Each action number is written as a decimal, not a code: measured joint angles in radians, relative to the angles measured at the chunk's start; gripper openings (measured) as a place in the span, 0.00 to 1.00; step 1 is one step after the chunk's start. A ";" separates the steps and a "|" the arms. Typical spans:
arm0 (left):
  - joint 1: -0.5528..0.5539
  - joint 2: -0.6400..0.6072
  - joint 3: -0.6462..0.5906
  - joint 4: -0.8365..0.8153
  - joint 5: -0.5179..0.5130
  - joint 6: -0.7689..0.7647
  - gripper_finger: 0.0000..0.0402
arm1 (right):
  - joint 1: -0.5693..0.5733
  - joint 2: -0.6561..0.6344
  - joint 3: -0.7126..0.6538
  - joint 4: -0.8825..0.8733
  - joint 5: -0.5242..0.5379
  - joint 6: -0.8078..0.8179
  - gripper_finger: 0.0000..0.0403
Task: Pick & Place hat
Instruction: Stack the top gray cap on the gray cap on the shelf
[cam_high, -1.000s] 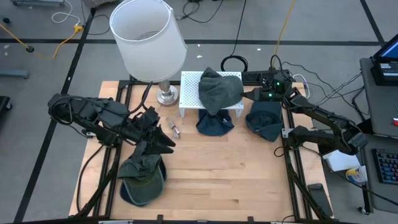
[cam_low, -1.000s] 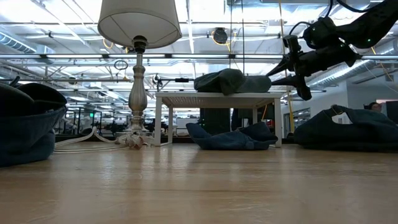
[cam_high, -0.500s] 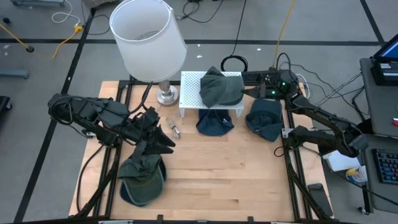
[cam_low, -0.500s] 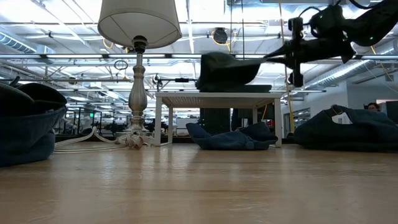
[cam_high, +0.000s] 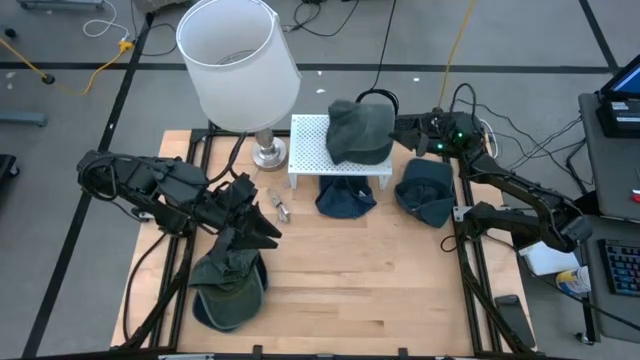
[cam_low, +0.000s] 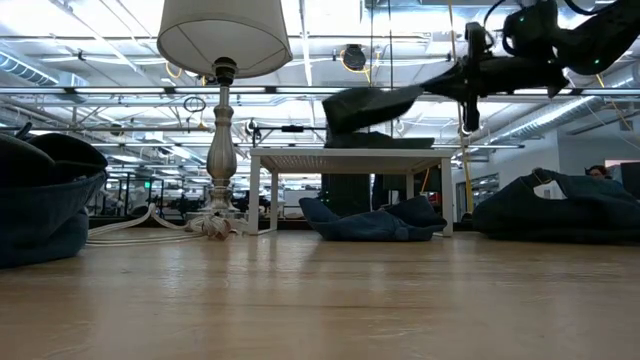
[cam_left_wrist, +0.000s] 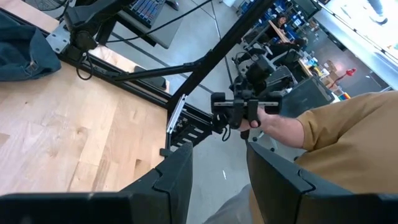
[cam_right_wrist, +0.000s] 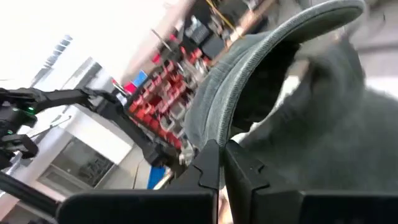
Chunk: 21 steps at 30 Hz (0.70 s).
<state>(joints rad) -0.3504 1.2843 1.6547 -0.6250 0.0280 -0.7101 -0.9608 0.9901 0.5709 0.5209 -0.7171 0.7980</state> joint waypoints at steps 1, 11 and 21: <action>0.000 0.000 0.000 0.000 0.000 0.000 0.38 | 0.000 0.000 0.000 0.021 -0.002 0.001 0.00; 0.000 0.000 0.000 0.000 0.000 0.001 0.38 | 0.092 -0.002 0.000 -0.072 0.138 -0.033 0.00; 0.000 0.000 0.000 -0.001 0.039 -0.006 0.38 | 0.193 -0.048 -0.001 -0.081 0.327 -0.109 0.00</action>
<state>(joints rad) -0.3501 1.2845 1.6547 -0.6256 0.0666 -0.7162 -0.7681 0.9420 0.5701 0.4399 -0.3897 0.6890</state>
